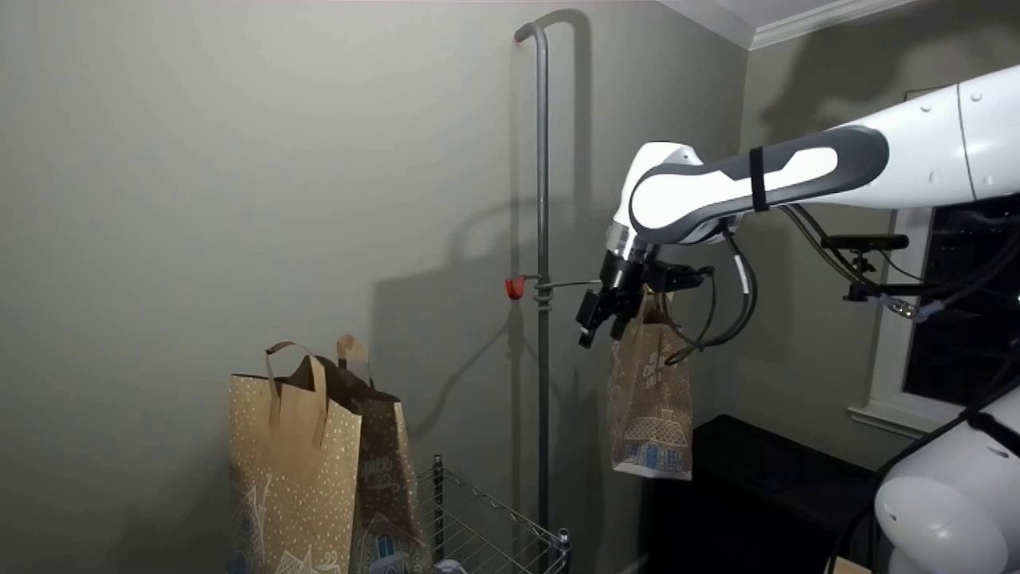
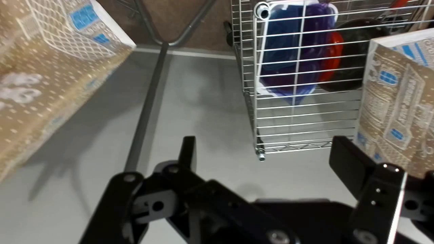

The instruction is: Move both paper bags from the hooks and place them on the top shelf of the rack

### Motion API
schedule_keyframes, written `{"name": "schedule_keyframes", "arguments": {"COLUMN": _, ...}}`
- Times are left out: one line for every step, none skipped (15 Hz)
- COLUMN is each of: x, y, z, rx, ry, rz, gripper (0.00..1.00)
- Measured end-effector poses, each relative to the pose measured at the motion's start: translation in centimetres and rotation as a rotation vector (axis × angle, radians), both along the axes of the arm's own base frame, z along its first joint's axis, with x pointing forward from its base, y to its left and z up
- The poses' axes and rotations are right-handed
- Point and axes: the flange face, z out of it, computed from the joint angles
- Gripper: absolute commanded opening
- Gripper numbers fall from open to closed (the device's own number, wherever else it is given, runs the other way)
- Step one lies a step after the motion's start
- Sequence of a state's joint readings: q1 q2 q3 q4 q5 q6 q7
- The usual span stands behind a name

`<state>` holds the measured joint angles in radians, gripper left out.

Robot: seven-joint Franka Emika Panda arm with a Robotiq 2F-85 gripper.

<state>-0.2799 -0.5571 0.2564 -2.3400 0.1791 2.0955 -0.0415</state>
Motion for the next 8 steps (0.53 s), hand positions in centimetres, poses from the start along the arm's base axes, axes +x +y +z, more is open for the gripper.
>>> {"name": "schedule_keyframes", "arguments": {"x": -0.4, "y": -1.9, "z": -0.5, "rx": 0.0, "ry": 0.006, "rz": -0.049, "gripper": 1.0}}
{"name": "schedule_keyframes", "arguments": {"x": -0.7, "y": -3.5, "z": -0.8, "rx": 0.001, "ry": 0.001, "rz": -0.095, "gripper": 1.0}}
{"name": "schedule_keyframes", "arguments": {"x": -0.7, "y": -5.0, "z": -0.7, "rx": 0.003, "ry": -0.018, "rz": -0.138, "gripper": 1.0}}
{"name": "schedule_keyframes", "arguments": {"x": -0.7, "y": -6.4, "z": -0.4, "rx": 0.001, "ry": -0.047, "rz": -0.177, "gripper": 1.0}}
{"name": "schedule_keyframes", "arguments": {"x": -0.5, "y": -7.6, "z": 0.1, "rx": -0.006, "ry": -0.081, "rz": -0.214, "gripper": 1.0}}
{"name": "schedule_keyframes", "arguments": {"x": -0.4, "y": -8.6, "z": 0.5, "rx": -0.018, "ry": -0.11, "rz": -0.246, "gripper": 1.0}}
{"name": "schedule_keyframes", "arguments": {"x": -0.2, "y": -9.6, "z": 0.9, "rx": -0.032, "ry": -0.135, "rz": -0.279, "gripper": 1.0}}
{"name": "schedule_keyframes", "arguments": {"x": 0.0, "y": -10.7, "z": 1.2, "rx": -0.048, "ry": -0.154, "rz": -0.31, "gripper": 1.0}}
